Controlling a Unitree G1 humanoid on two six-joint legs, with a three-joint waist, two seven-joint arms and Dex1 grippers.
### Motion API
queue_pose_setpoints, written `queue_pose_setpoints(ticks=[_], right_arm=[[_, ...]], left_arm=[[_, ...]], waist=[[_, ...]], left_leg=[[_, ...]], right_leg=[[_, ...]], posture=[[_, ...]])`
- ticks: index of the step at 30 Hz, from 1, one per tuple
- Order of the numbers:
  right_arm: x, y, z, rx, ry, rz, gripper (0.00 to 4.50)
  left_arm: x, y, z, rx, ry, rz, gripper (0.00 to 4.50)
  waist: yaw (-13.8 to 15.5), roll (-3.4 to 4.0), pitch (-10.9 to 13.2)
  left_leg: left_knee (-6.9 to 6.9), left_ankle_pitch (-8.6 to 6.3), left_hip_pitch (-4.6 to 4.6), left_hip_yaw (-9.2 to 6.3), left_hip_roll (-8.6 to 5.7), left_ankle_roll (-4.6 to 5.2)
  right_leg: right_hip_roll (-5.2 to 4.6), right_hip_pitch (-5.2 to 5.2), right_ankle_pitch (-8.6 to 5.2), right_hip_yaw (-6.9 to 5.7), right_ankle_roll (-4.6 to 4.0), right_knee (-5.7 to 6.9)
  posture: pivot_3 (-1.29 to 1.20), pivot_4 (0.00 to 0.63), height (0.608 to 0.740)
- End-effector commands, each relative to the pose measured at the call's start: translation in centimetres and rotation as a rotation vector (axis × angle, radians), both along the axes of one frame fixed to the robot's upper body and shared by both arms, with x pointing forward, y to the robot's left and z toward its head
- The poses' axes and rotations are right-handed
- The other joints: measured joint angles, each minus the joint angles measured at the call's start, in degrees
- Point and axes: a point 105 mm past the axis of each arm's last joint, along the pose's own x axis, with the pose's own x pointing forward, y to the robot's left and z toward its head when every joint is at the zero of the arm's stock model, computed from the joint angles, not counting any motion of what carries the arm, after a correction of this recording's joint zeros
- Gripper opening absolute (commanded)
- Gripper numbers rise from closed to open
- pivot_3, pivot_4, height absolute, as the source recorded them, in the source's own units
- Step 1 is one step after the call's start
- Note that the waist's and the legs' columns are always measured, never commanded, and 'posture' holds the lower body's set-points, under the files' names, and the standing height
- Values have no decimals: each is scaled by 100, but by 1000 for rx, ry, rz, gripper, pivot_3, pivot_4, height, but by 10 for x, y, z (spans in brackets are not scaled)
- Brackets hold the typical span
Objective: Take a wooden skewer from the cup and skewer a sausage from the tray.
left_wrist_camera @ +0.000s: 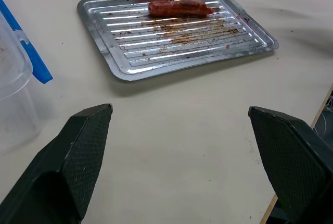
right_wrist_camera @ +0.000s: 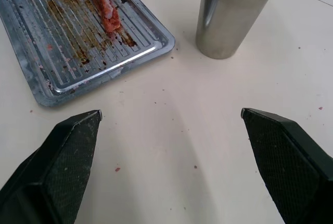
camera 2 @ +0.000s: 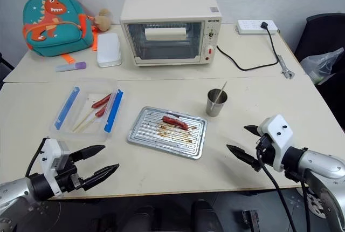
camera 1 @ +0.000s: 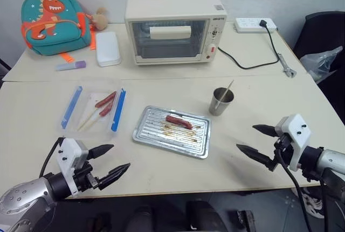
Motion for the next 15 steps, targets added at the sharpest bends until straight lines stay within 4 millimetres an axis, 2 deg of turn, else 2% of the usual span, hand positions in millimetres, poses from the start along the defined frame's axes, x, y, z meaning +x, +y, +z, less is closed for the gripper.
queue_pose_setpoints(ticks=[1,11,15], right_arm=[[3,3,10,-37,-55,36,4500],[7,8,11,14,-59,55,4500],[11,7,11,12,-53,42,4500]], left_arm=[[1,-2,5,16,-40,-20,4428],[2,6,10,45,-65,33,4428],[8,-3,14,3,-81,2,4428]], waist=[[0,0,0],[1,0,0],[4,0,0]], left_leg=[[0,0,0,0,0,0],[1,0,0,-1,0,0],[1,-1,0,-1,1,2]], right_leg=[[0,0,0,0,0,0],[-1,0,0,-1,0,1],[-1,0,0,-1,0,1]], posture=[[0,150,740],[0,150,740],[0,150,740]])
